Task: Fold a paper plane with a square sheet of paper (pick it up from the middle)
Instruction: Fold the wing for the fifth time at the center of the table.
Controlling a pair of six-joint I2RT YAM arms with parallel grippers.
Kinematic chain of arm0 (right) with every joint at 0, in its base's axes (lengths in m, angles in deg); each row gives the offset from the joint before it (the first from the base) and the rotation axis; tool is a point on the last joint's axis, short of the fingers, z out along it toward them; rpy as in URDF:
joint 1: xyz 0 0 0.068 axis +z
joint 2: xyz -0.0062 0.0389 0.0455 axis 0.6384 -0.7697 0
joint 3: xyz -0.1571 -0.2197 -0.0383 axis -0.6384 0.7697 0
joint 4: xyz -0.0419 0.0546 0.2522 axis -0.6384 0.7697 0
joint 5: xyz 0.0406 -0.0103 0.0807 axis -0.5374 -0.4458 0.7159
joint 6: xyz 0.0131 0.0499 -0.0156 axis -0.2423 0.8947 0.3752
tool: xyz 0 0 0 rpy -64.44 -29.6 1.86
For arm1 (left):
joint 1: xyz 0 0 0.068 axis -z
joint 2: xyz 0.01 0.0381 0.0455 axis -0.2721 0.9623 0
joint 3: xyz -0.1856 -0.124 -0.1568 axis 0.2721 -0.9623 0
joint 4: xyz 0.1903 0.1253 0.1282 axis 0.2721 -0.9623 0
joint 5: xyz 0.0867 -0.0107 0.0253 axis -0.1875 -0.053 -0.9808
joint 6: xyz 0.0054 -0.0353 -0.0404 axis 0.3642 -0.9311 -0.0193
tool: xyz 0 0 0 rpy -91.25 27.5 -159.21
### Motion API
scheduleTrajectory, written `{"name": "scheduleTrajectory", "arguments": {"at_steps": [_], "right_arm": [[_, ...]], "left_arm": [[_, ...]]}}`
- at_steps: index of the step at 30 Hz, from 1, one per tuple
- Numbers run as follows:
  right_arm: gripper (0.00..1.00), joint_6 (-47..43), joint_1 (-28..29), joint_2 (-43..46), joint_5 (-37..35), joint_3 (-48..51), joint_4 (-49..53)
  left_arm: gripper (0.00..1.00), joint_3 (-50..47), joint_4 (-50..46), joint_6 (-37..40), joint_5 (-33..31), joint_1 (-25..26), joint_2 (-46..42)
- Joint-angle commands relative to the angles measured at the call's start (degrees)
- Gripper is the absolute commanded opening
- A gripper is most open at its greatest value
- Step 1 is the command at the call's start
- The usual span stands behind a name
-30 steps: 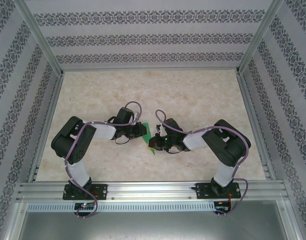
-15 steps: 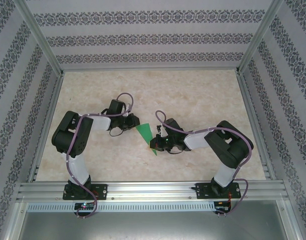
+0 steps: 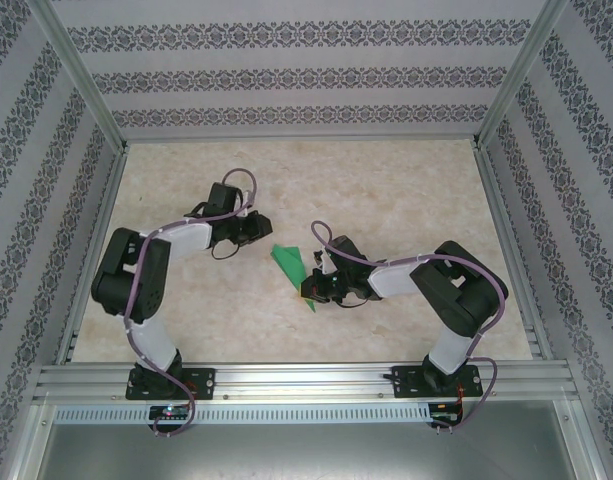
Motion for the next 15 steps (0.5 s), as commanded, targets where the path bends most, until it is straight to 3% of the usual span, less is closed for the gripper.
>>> {"name": "scheduleTrajectory", "arguments": {"at_steps": [1,9,15], "right_arm": [[0.00,0.1,0.2,-4.8,-3.6,1.7,10.6],[0.00,2.8,0.2,-5.3,-3.5,1.8,6.5],[0.00,4.2,0.2,-5.4,-3.5,1.7,4.7]], "left_arm": [[0.20,-2.9,0.6,-2.5,1.3,1.2,-6.3],[0.16,-6.0,5.0,-7.0,0.1,11.8,-6.4],[0.17,-8.7,12.0,-10.5,-0.1,15.1,-1.4]]}}
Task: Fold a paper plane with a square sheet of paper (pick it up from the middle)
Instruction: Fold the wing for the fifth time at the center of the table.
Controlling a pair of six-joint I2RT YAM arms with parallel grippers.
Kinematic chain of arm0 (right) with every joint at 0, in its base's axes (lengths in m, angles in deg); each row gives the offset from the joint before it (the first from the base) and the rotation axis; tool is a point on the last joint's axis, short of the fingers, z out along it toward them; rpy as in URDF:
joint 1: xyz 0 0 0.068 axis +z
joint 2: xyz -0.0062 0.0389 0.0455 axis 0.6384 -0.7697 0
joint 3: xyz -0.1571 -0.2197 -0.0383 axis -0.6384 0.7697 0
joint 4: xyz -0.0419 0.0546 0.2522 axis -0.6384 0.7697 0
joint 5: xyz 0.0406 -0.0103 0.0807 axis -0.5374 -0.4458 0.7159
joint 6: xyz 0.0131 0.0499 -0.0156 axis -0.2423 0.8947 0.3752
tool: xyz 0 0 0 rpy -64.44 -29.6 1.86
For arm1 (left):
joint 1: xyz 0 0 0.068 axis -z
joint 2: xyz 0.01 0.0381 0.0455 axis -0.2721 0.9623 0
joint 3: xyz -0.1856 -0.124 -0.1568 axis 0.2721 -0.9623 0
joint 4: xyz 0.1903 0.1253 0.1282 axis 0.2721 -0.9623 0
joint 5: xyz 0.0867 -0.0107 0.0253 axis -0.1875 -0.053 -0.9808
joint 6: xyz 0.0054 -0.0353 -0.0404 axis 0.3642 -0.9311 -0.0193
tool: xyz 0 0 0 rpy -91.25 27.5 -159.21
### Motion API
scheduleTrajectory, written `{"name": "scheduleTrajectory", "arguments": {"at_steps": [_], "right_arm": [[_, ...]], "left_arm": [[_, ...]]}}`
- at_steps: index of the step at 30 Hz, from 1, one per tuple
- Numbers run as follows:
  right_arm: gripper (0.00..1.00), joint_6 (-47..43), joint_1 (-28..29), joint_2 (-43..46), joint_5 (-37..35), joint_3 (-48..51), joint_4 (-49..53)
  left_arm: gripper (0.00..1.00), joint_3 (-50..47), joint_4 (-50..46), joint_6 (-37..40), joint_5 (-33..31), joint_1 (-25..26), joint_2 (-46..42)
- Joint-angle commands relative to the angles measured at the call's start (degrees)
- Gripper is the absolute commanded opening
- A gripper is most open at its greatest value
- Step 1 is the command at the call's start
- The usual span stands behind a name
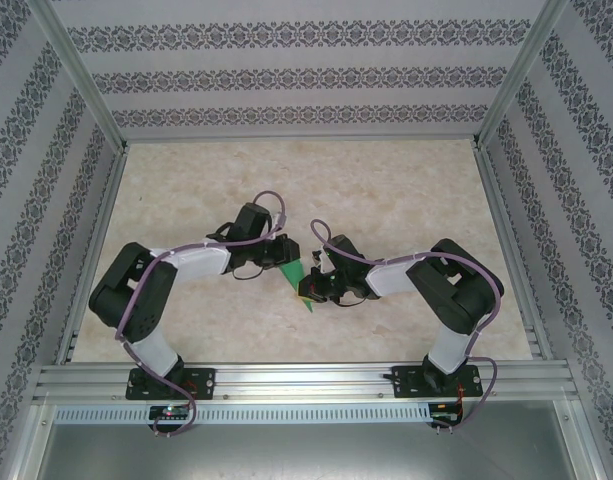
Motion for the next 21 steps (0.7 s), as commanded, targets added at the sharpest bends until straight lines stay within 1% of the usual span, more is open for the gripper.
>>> {"name": "scheduleTrajectory", "arguments": {"at_steps": [1,6,10,12,13,16,21], "right_arm": [[0.00,1.1,0.2,-4.0,-4.9,2.2,6.7],[0.00,1.5,0.1,-4.2,-5.3,2.5,6.5],[0.00,2.1,0.1,-3.4,-4.8,3.0,5.0],[0.00,2.9,0.2,-2.3,-4.2,3.0,4.1],[0.02,3.2,0.2,-1.8,-3.5,2.7,3.8],[0.05,4.2,0.2,0.4,-2.4,1.4,3.4],[0.07,4.7,0.2,2.7,-0.8,-3.3,3.8]], "left_arm": [[0.17,-1.7,6.4,-2.9,-0.3,0.8,2.3],[0.19,-2.3,7.5,-2.2,-0.4,0.8,3.8],[0.20,-2.2,5.4,-0.4,-3.4,0.8,5.1],[0.20,-1.2,1.8,1.2,-6.2,0.8,6.3],[0.20,-0.9,0.6,1.5,-7.1,0.8,6.6],[0.20,-1.5,-0.3,1.8,-8.1,0.8,7.0],[0.20,-2.5,0.3,1.8,-7.9,0.9,7.6]]}}
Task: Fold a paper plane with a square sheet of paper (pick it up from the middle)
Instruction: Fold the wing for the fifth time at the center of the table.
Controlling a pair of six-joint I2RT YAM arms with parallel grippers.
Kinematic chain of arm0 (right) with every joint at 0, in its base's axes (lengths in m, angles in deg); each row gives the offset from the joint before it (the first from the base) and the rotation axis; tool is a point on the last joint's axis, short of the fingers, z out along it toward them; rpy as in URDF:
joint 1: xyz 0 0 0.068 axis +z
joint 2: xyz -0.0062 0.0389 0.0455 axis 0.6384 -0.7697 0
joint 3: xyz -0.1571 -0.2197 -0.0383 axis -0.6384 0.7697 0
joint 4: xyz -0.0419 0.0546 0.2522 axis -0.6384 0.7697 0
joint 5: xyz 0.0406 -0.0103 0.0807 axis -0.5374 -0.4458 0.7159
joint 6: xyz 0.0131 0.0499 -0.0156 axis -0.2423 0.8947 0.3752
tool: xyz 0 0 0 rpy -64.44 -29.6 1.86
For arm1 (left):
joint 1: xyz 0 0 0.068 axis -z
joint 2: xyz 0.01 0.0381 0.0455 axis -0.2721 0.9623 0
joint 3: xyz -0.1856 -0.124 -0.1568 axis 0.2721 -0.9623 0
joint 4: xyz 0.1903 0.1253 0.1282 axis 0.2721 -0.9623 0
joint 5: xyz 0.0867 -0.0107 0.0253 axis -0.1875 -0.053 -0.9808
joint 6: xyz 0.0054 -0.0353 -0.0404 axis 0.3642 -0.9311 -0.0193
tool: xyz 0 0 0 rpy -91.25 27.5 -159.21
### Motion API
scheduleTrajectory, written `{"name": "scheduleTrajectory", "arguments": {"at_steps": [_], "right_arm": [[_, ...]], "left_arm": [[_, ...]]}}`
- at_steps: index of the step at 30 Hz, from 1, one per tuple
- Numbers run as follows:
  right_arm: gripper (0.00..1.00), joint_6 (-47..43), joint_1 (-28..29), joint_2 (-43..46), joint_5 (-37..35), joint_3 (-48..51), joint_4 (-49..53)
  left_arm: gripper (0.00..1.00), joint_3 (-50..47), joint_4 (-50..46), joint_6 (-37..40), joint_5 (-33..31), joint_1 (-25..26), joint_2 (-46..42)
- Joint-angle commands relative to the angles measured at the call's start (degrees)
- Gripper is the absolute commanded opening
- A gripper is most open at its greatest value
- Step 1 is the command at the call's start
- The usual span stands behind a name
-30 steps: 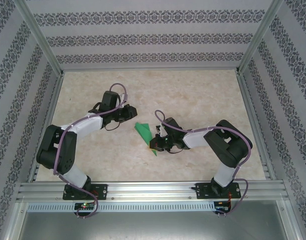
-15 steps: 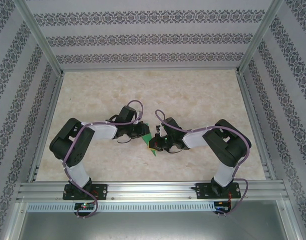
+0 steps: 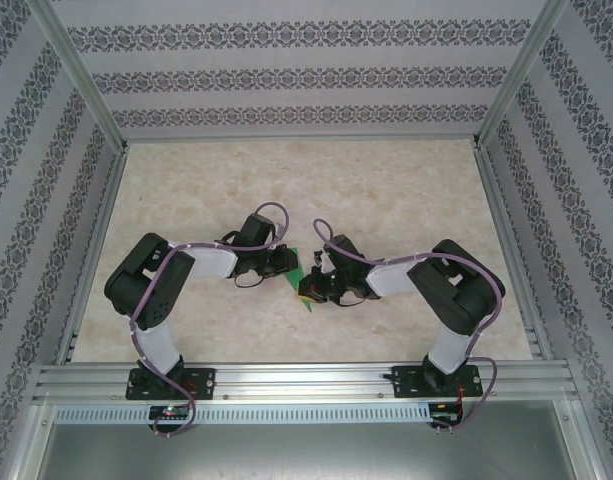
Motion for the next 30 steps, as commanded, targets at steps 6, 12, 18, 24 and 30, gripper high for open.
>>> {"name": "scheduleTrajectory", "arguments": {"at_steps": [6,12,18,24,30], "right_arm": [[0.08,-0.5,0.1,-0.9,-0.9,-5.3,4.7],[0.07,-0.6,1.0,-4.1,-0.7,-2.3,5.5],[0.09,-1.7,1.2,0.2,-1.7,3.3,7.0],[0.10,-1.6,1.5,4.5,0.4,7.1,6.8],[0.10,-2.0,2.1,6.3,-0.3,10.4,8.9]], "left_arm": [[0.20,0.0,-3.3,2.3,-3.7,0.5,2.1],[0.19,0.8,-5.2,2.4,-5.0,0.5,2.3],[0.18,0.5,-5.3,1.9,-5.8,0.5,3.1],[0.18,0.6,-4.9,1.5,-5.5,0.4,4.4],[0.17,0.8,-4.7,1.4,-4.9,0.4,4.8]]}}
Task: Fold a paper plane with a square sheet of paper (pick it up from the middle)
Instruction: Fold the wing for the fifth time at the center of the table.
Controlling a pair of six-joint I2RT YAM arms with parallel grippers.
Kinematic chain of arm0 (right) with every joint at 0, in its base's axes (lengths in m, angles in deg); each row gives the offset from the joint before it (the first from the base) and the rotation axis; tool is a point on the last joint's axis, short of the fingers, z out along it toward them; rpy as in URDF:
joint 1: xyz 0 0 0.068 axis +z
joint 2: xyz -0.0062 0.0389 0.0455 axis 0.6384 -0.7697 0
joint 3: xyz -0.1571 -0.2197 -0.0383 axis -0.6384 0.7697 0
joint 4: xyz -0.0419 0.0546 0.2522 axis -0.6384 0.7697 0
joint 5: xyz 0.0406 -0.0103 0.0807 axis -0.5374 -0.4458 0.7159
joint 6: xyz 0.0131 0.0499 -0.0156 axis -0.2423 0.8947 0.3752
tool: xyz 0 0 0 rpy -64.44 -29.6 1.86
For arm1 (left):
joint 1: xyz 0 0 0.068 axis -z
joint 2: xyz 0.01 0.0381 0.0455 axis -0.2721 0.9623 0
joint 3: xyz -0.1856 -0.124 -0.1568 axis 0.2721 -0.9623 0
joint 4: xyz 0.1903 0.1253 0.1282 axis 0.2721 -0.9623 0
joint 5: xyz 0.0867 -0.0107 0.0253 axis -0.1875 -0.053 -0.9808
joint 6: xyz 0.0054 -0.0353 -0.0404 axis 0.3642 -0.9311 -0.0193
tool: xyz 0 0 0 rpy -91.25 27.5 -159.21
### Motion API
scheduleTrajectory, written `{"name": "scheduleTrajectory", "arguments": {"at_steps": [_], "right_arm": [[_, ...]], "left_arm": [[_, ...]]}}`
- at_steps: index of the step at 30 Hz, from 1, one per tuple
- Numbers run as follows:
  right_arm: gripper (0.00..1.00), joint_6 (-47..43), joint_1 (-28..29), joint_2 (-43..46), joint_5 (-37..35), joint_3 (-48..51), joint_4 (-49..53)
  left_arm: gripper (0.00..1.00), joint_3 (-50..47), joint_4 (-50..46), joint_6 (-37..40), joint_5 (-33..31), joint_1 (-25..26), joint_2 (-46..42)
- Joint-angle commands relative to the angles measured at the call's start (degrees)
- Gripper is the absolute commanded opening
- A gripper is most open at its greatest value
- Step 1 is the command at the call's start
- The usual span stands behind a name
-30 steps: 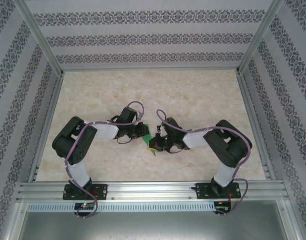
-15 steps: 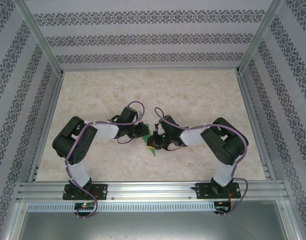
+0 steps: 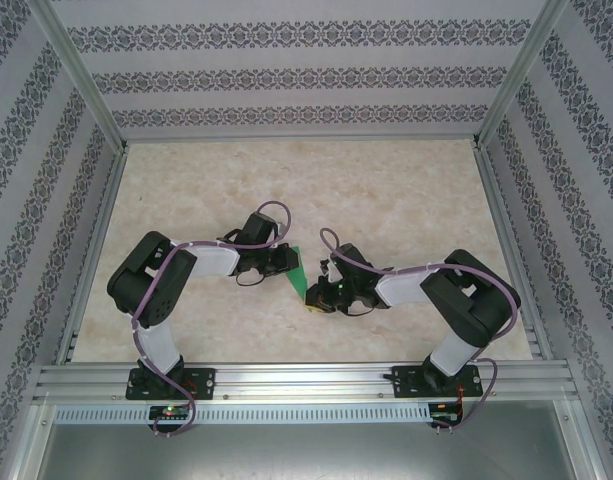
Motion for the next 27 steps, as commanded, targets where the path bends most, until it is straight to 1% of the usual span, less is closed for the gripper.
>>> {"name": "scheduleTrajectory", "arguments": {"at_steps": [1,9,13,16,19,21,23,25,27], "right_arm": [[0.10,-0.9,1.1,1.0,-0.1,3.4,8.5],[0.10,-3.5,1.0,5.9,-3.0,-4.3,17.4],[0.11,-2.6,1.0,5.9,-3.0,-7.8,14.8],[0.11,-3.0,0.9,3.0,-3.0,-10.6,13.1],[0.11,-1.7,0.4,-2.3,-2.2,-12.0,8.3],[0.11,-1.2,0.1,-5.2,-2.1,-12.6,7.0],[0.09,-2.4,0.1,-7.1,-2.6,-12.7,7.9],[0.05,-4.7,0.0,-8.7,-3.3,-12.3,10.5],[0.05,-5.1,0.1,-9.0,-4.3,-10.7,11.8]], "left_arm": [[0.18,-0.8,-3.4,0.8,-4.1,0.2,3.6],[0.18,-0.3,-3.8,1.8,-2.8,0.1,3.6],[0.18,0.1,-4.2,2.2,-2.2,0.2,3.7],[0.18,0.0,-4.2,2.3,-2.1,0.2,3.5],[0.18,0.1,-4.2,2.4,-1.8,0.1,3.4],[0.18,0.2,-4.1,2.4,-1.6,0.1,3.3],[0.18,0.5,-4.5,2.5,-1.6,0.1,3.1],[0.19,1.0,-5.3,3.2,-1.4,0.1,2.6],[0.20,2.0,-6.9,4.2,-1.4,0.1,1.8]]}}
